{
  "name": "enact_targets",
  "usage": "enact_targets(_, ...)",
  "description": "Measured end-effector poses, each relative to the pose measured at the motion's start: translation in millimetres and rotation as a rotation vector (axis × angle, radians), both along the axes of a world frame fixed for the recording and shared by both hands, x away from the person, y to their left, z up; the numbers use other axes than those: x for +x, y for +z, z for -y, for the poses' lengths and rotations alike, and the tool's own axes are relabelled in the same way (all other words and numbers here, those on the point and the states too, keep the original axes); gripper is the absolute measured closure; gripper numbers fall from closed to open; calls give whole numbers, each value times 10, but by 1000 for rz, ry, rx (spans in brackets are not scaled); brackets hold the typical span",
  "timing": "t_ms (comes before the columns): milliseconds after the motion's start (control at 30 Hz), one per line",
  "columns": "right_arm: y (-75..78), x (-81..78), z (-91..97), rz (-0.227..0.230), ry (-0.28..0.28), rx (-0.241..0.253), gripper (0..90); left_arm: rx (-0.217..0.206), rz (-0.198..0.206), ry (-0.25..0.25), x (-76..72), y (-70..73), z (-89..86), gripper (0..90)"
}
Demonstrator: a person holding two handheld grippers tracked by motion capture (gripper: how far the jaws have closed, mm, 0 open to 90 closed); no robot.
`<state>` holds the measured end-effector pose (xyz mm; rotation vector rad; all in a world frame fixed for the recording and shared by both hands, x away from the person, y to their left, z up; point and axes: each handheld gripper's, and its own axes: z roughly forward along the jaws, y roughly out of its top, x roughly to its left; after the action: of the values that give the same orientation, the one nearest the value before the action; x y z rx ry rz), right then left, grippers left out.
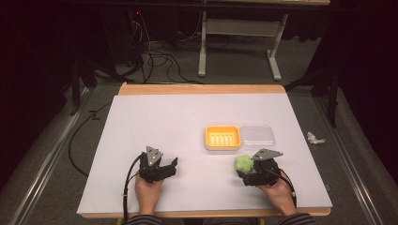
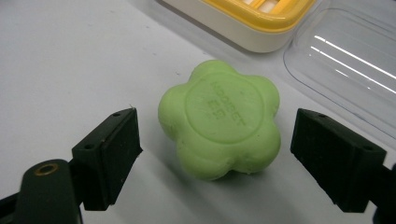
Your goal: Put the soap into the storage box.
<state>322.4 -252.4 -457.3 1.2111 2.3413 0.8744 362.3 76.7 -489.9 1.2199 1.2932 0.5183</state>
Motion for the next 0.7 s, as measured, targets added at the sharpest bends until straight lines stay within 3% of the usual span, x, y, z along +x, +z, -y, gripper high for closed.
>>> enact_targets(133,-43,54,-33,-27,4,-22,157,3,2,3,1,-2,2,190)
enact_targets(567,-130,164,-121,-48,-2,-56,188,7,3,3,0,-3,4,191)
enact_targets(700,-131,167,-123,-20,-15,-47,250,6,5,0,-5,-1,4,191)
